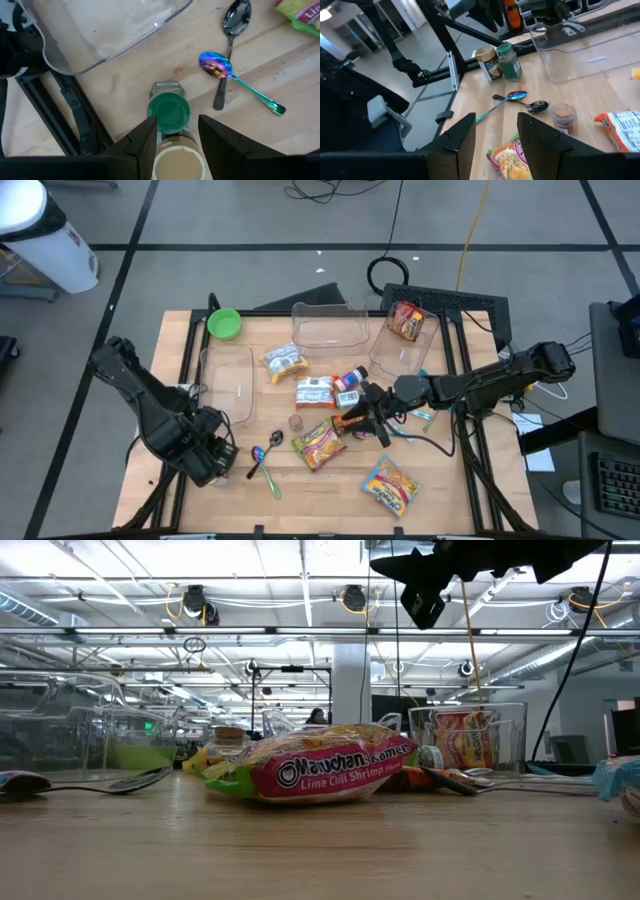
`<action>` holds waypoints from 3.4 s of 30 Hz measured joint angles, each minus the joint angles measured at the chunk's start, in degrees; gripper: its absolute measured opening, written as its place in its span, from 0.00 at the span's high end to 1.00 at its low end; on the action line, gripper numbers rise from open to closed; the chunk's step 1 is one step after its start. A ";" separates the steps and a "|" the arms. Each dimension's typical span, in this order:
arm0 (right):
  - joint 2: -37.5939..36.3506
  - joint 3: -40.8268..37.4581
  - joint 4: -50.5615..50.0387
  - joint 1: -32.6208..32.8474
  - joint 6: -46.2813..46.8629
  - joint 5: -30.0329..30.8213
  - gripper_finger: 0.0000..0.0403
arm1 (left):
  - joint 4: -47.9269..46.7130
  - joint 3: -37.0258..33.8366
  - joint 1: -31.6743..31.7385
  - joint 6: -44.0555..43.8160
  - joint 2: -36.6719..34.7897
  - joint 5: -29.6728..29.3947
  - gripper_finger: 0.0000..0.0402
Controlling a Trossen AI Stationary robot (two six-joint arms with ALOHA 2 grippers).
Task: Pick & Place Food Item
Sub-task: Put the green spice bottle into the middle transparent bin
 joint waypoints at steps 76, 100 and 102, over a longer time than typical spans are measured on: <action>0.00 0.00 -0.46 0.13 3.57 0.02 0.65 | 26.89 -22.97 5.48 9.12 -0.25 6.97 0.49; 0.00 0.00 -0.52 0.13 3.14 0.04 0.65 | 27.99 -22.95 5.81 11.92 -0.26 10.43 0.49; 0.00 0.00 -0.52 0.13 3.11 0.04 0.65 | 28.08 -22.95 5.81 11.92 -0.26 10.43 0.49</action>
